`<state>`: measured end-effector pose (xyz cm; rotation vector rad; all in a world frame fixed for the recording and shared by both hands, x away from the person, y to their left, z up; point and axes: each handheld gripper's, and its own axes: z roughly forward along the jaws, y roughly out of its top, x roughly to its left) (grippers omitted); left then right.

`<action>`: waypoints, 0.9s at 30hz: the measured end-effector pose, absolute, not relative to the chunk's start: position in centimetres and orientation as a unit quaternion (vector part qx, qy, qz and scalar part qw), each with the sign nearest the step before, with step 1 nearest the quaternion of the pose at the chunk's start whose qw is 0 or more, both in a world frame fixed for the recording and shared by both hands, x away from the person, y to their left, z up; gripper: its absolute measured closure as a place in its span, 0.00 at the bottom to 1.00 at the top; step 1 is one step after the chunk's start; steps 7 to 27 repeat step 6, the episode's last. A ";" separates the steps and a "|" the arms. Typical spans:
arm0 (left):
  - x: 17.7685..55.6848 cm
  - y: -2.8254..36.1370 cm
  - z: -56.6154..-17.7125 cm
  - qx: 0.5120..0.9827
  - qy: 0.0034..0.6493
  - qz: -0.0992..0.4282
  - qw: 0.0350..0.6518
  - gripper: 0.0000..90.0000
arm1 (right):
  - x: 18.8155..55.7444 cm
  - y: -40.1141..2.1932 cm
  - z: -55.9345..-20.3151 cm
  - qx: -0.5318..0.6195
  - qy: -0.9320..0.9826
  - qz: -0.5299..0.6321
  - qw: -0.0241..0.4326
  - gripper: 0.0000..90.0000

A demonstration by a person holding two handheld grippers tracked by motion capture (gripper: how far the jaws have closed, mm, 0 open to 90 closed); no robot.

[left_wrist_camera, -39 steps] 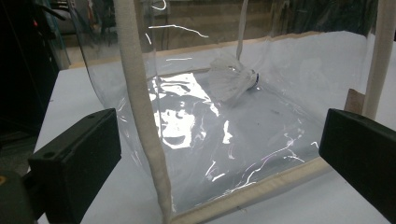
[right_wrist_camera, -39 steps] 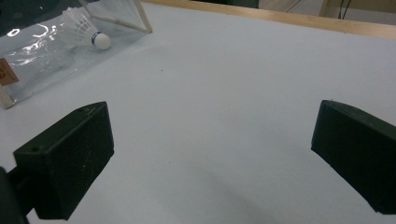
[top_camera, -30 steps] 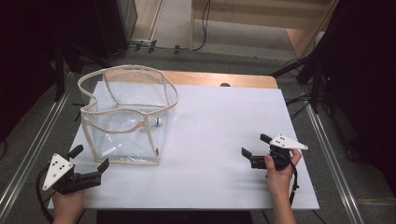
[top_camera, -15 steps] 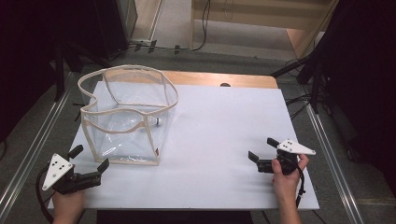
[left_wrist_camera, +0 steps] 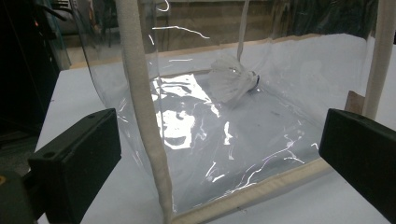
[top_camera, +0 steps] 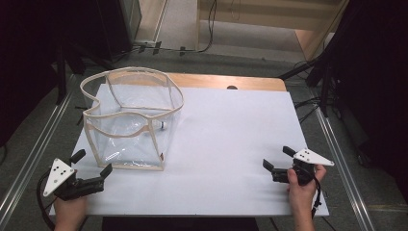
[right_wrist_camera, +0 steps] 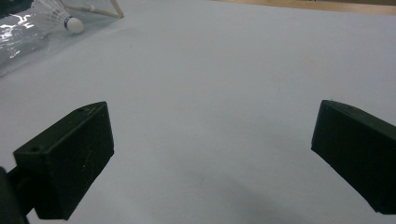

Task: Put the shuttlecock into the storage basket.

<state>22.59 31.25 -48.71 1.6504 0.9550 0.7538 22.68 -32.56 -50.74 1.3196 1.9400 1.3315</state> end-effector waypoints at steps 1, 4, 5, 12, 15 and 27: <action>22.6 31.3 -48.7 0.688 0.397 0.315 0.519 0.00 | 22.6 -32.7 -50.7 0.477 0.701 0.483 0.220 0.00; 22.6 31.4 -48.7 0.687 0.398 0.313 0.521 0.00 | 22.3 -33.0 -50.8 0.479 0.696 0.486 0.223 0.00; 22.6 31.4 -48.7 0.686 0.397 0.313 0.522 0.00 | 22.2 -33.1 -50.8 0.481 0.693 0.487 0.225 0.00; 22.6 31.4 -48.7 0.687 0.398 0.313 0.522 0.00 | 22.2 -33.2 -50.8 0.484 0.691 0.489 0.225 0.00; 22.6 31.4 -48.7 0.687 0.398 0.313 0.522 0.00 | 22.2 -33.2 -50.8 0.484 0.691 0.489 0.225 0.00; 22.6 31.4 -48.7 0.687 0.398 0.313 0.522 0.00 | 22.2 -33.2 -50.8 0.484 0.691 0.489 0.225 0.00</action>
